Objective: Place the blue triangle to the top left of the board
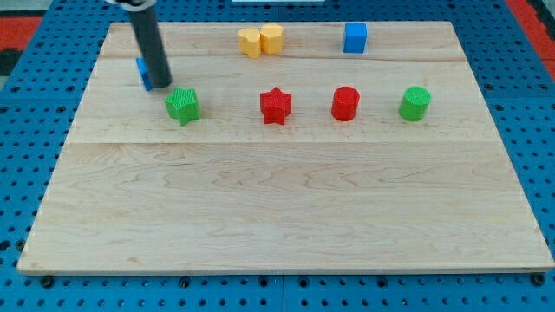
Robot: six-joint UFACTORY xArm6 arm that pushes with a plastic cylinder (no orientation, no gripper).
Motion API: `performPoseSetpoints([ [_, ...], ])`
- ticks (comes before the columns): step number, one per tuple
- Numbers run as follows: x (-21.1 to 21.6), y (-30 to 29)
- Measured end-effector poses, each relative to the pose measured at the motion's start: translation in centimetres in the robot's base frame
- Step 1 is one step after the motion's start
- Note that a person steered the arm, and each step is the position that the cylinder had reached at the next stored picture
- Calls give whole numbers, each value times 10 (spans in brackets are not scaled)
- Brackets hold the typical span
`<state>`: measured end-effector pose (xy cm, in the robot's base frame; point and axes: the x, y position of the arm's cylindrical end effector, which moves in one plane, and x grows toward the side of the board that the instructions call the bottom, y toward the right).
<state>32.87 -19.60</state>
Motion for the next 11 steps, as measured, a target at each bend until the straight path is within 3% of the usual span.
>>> performPoseSetpoints([
  [2,-34,-35],
  [4,-8,-89],
  [7,-64,-41],
  [11,-88,-23],
])
